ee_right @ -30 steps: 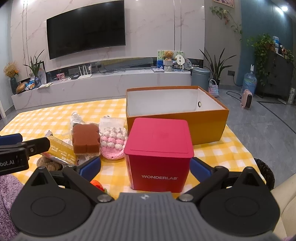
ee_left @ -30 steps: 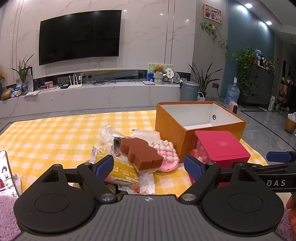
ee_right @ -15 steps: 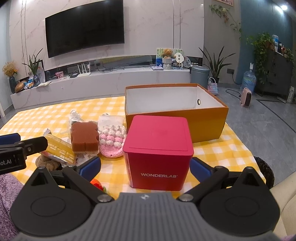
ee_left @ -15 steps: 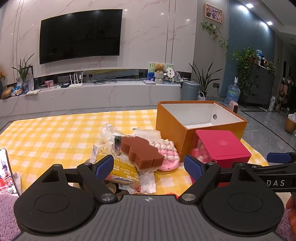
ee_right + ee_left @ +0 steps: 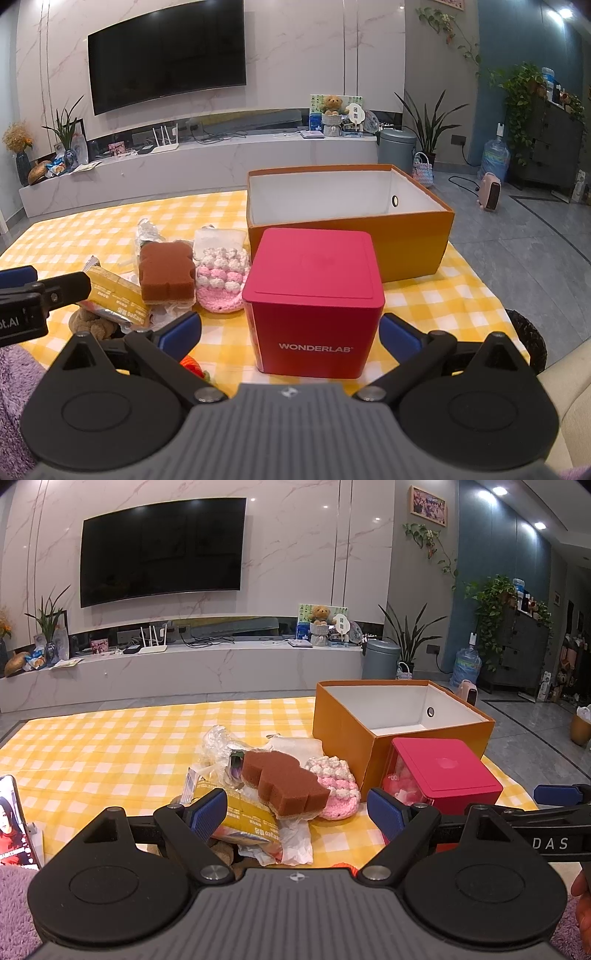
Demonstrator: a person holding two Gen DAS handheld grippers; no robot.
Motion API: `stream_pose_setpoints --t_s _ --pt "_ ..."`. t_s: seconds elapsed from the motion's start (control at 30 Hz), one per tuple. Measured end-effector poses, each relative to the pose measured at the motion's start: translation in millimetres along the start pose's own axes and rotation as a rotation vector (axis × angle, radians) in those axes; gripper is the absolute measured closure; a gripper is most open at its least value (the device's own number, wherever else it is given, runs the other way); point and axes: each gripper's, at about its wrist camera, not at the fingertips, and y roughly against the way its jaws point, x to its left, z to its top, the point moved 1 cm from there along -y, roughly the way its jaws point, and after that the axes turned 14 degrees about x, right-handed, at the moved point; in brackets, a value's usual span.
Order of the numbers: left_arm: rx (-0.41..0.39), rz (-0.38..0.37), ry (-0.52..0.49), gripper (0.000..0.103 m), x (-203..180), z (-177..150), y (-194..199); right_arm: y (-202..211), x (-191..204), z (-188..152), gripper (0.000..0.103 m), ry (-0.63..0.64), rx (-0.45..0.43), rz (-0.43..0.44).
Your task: Organize soft objects
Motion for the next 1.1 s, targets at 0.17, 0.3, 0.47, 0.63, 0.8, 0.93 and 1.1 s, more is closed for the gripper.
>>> stream_pose_setpoints --t_s 0.17,0.3,0.47,0.63,0.8,0.93,1.1 --pt "-0.001 -0.001 0.001 0.003 0.2 0.1 0.1 0.0 -0.2 -0.2 0.003 0.0 0.0 0.0" --pt "-0.001 0.0 0.001 0.003 0.5 0.0 0.0 -0.1 -0.3 -0.7 0.003 0.0 0.002 -0.002" --pt "0.0 0.0 0.001 0.003 0.6 0.1 0.1 -0.6 0.0 -1.2 0.003 0.002 0.004 -0.003" --pt "0.0 0.001 0.0 0.003 0.5 -0.1 -0.1 -1.1 0.6 -1.8 0.003 0.003 0.006 -0.005" --pt "0.0 0.002 0.0 0.003 0.7 -0.4 -0.3 -1.2 1.0 -2.9 0.003 0.003 0.009 -0.006" --pt "0.001 0.001 0.001 0.003 0.6 -0.1 -0.2 -1.6 1.2 -3.0 0.003 0.002 0.012 -0.006" --pt "0.0 0.001 0.0 0.003 0.6 0.0 -0.1 -2.8 1.8 -2.6 0.003 0.004 0.017 -0.006"
